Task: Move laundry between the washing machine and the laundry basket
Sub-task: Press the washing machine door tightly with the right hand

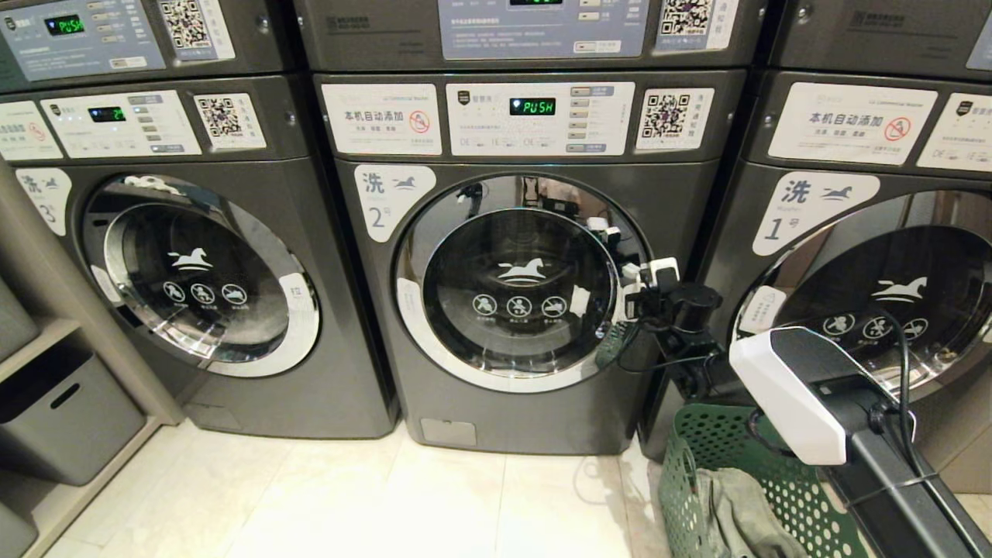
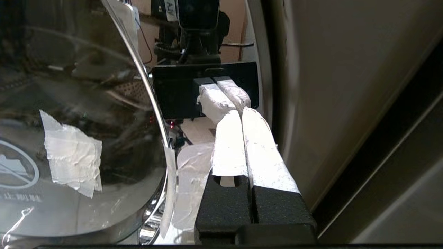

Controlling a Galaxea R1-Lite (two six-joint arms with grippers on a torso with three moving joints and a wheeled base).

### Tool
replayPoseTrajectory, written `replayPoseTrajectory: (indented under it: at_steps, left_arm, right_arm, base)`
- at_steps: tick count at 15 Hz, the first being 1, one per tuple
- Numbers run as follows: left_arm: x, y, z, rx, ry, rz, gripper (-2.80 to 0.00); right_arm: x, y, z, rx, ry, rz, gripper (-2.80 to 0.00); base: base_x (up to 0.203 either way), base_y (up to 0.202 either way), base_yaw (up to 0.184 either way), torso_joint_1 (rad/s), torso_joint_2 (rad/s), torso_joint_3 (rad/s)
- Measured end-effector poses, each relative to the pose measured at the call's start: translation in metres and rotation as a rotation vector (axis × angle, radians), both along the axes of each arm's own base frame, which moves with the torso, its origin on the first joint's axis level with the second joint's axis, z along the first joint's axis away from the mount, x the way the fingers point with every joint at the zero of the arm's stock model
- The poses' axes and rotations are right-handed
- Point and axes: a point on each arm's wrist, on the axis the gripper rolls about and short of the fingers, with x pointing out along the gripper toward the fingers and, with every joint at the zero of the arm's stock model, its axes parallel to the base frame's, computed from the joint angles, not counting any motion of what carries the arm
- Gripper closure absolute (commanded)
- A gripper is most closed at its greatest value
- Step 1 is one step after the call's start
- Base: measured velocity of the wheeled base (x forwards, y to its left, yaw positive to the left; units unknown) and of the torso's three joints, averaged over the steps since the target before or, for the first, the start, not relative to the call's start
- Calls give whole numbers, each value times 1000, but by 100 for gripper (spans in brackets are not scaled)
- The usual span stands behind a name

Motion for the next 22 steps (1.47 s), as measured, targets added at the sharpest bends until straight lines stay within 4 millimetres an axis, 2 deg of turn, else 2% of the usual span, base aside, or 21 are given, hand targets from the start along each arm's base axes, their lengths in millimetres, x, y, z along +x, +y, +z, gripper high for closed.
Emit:
replayPoseTrajectory:
  at_steps: [4,6,7,9,11,12,16,18,20,22]
  left_arm:
    - [-9,1,2,25,-29,2,0]
    - [-9,1,2,30,-30,-3,0]
    - [-7,1,2,34,-27,-7,0]
    - [0,0,2,43,-21,-18,0]
    - [13,-1,3,40,-28,-21,0]
    - [21,-2,3,38,-38,-23,0]
    - [40,-4,-11,75,-38,-59,0]
    - [41,-4,-29,93,-29,-85,0]
    - [35,-4,-53,119,-18,-121,0]
    - [24,-3,-88,162,30,-163,0]
  right_arm:
    - [0,2,-3,0,6,-10,0]
    - [-7,2,-10,-7,62,-12,0]
    - [-15,1,-16,-14,117,-6,0]
    - [-45,3,-26,-24,264,44,0]
    - [-86,6,-24,-27,398,100,0]
    - [-114,8,-17,-24,463,128,0]
    - [-228,1,29,-18,592,137,0]
    - [-293,-12,44,-27,640,112,0]
    - [-353,-27,49,-29,683,86,0]
    - [-392,-38,55,1,702,26,0]
  base:
    - [0,0,0,0,0,0]
    - [0,0,0,0,0,0]
    - [0,0,0,0,0,0]
    - [0,0,0,0,0,0]
    - [0,0,0,0,0,0]
    - [0,0,0,0,0,0]
    - [0,0,0,0,0,0]
    - [0,0,0,0,0,0]
    - [0,0,0,0,0,0]
    - [0,0,0,0,0,0]
